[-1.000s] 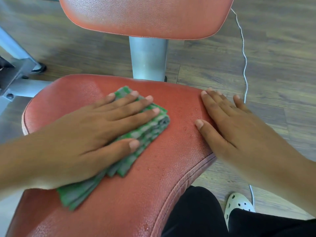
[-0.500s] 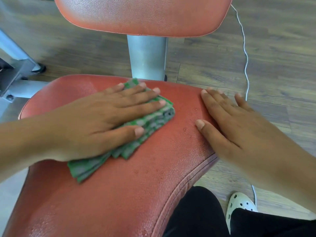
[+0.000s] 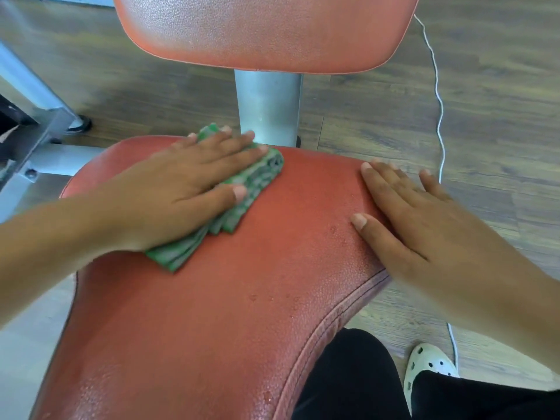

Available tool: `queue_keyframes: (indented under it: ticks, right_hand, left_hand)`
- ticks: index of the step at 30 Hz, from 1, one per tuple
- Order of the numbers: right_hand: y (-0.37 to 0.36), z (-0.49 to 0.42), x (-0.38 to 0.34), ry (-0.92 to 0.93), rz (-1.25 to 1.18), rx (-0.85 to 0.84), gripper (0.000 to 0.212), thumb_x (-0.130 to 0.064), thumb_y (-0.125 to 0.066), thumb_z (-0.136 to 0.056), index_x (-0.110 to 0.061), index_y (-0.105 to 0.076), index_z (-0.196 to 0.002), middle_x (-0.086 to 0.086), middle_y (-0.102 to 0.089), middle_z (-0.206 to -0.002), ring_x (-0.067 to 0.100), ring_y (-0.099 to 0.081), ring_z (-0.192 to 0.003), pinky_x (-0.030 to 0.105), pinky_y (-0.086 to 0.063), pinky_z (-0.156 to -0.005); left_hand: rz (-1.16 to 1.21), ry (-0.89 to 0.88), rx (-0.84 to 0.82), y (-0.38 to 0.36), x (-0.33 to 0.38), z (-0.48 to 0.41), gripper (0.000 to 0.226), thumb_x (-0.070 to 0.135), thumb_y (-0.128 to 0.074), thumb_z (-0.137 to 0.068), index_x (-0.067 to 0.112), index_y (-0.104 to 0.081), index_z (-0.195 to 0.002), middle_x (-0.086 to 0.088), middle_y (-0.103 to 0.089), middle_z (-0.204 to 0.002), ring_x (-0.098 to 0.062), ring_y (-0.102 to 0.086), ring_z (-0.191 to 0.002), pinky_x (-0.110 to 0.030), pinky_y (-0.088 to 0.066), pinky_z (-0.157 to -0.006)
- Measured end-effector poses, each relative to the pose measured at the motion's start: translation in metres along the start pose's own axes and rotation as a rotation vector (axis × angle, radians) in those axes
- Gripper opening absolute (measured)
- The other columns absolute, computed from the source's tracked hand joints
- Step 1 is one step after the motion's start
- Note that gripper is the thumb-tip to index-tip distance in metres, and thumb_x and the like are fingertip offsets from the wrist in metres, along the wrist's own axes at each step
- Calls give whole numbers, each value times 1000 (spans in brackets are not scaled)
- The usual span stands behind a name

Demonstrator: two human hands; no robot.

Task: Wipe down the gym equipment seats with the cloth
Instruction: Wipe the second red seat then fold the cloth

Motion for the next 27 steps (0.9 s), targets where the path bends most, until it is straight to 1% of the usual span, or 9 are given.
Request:
queue_keyframes:
  ticks: [4, 7, 10, 14, 17, 19, 23, 25, 27]
  right_hand:
    - [2, -2, 0, 2, -7, 20, 85, -65, 2, -78, -25, 1, -154, -10, 2, -160, -5, 8, -143, 15, 19, -111]
    - [3, -3, 1, 4, -12, 37, 86, -66, 0, -79, -25, -3, -154, -11, -3, -159, -9, 6, -139, 9, 22, -107]
    - [3, -3, 1, -5, -13, 43, 86, -66, -2, -78, -26, -5, -154, -11, -4, -159, -9, 5, -139, 8, 22, -105]
    - [3, -3, 1, -12, -9, 58, 86, -65, -2, -78, -25, -6, -154, -10, -6, -160, -10, 4, -138, 7, 23, -104]
    - [6, -4, -2, -11, 2, 72, 88, -63, -3, -76, -24, -9, -154, -8, -8, -160, -12, 2, -134, 5, 24, -101]
    - [9, -5, -2, -21, -14, 72, 83, -60, -7, -79, -24, -10, -154, -8, -8, -160, -14, 3, -131, 3, 24, -99]
    - [19, 0, 6, -52, -53, 72, 78, -51, -14, -81, -24, -9, -154, -11, -5, -160, -17, 6, -129, 0, 23, -97]
    - [21, 5, 10, -61, -46, 60, 79, -53, -14, -80, -24, -8, -153, -11, -4, -159, -17, 7, -129, 0, 23, -97]
    - [20, 9, 15, -69, -28, 41, 79, -54, -12, -80, -26, -6, -153, -13, -3, -160, -18, 11, -127, 1, 24, -96]
  left_hand:
    - [-88, 42, 25, -5, 12, -12, 75, 65, -3, -76, 42, -1, -147, 14, 1, -159, -1, 9, -144, -17, 13, -111]
    - [-29, -113, 18, -8, 44, 16, 64, 60, -11, -87, 45, -5, -148, 20, 3, -158, 4, 12, -142, -16, 13, -113]
    - [27, -183, -6, -2, 42, 53, 55, 56, -19, -95, 45, -13, -149, 24, -6, -157, 2, 2, -144, -19, 3, -115]
    - [61, -1, 41, 8, -3, 53, 60, 66, -20, -87, 51, -13, -145, 23, -9, -156, 8, 1, -142, -12, 7, -113]
    - [5, 105, 48, 4, -11, 32, 63, 68, -9, -75, 53, -2, -136, 19, -2, -157, 4, 6, -143, -17, 10, -113]
    - [-1, 22, 50, -2, 15, 29, 65, 66, -9, -77, 51, 0, -139, 20, 1, -157, 4, 10, -142, -17, 12, -113]
    - [71, -195, 19, -2, 51, 62, 58, 54, -27, -92, 47, -17, -148, 23, -9, -157, 2, -1, -144, -20, 3, -115]
    - [65, -183, 19, 1, 38, 69, 55, 56, -26, -94, 48, -17, -147, 27, -10, -155, 2, -4, -144, -22, 0, -115]
    - [93, -97, 19, 5, 18, 60, 56, 60, -24, -90, 55, -12, -144, 31, -8, -154, 7, -2, -143, -17, 4, -114]
Point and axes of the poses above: each hand's wrist, its own z-axis away from the middle knuckle, its own y-axis out of the back of the hand, x = y × z, the point moved 9 cm from there along -z, towards the middle knuckle
